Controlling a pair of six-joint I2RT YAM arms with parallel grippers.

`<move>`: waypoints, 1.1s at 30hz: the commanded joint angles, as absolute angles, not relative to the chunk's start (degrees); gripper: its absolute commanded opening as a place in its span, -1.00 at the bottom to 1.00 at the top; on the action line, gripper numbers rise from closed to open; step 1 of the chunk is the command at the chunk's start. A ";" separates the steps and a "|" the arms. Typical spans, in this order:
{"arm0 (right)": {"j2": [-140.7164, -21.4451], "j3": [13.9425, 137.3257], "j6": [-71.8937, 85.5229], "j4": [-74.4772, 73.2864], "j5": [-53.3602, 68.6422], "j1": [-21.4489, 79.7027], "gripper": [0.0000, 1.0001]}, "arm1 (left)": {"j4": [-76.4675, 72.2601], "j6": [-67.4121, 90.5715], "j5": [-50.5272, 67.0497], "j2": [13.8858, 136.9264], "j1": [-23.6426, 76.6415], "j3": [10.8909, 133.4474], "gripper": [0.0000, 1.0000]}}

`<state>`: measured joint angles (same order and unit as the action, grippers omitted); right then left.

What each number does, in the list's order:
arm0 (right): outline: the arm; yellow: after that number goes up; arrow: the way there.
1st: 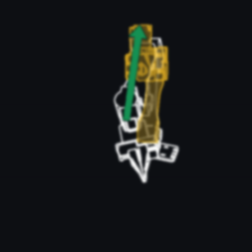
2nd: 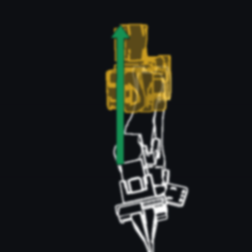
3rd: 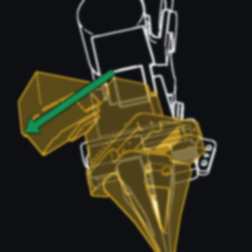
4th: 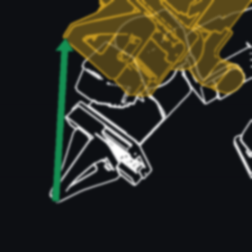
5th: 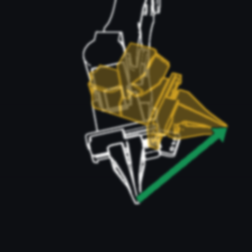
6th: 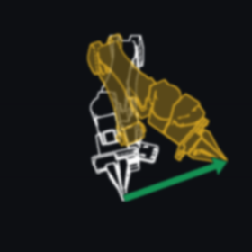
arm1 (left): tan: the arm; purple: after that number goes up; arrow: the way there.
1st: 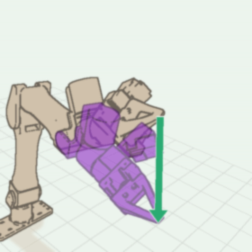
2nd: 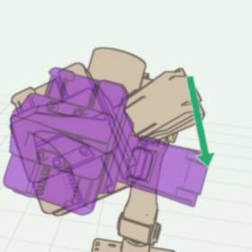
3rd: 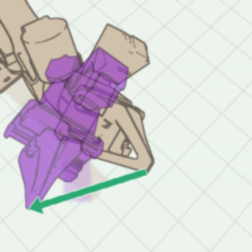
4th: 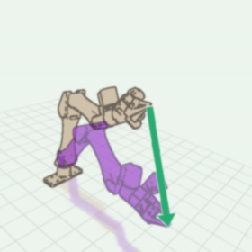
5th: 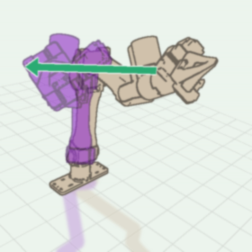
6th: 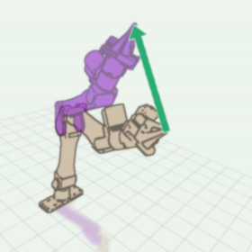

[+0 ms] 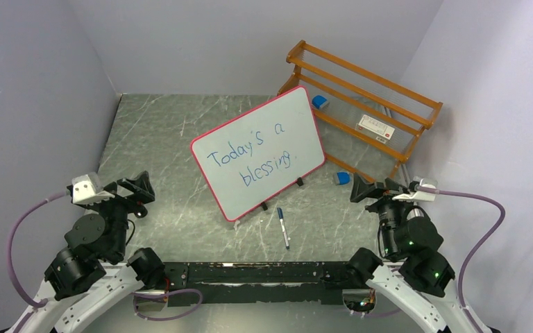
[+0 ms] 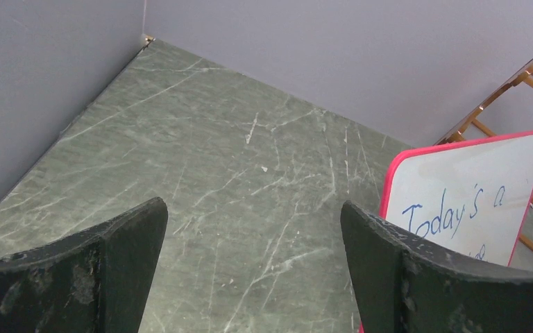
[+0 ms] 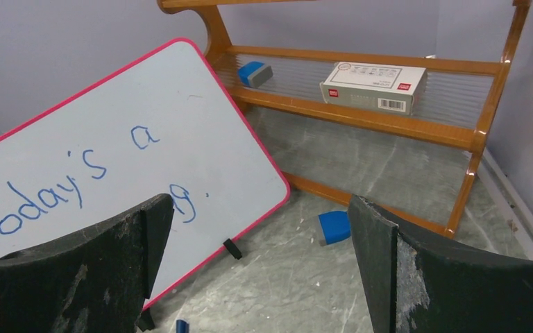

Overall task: Write a sentence on the whiteboard
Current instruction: Reset both arms

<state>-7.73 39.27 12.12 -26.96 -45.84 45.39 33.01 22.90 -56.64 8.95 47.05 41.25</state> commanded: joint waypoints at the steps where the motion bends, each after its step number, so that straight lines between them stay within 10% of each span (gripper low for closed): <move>1: -5.78 38.12 10.96 -24.78 -45.24 43.89 1.00 | 31.14 20.86 -54.93 8.50 45.21 40.78 0.96; 33: -2.79 35.56 8.60 -21.30 -43.55 41.26 1.00 | 16.91 12.00 -26.19 8.87 18.72 32.12 0.95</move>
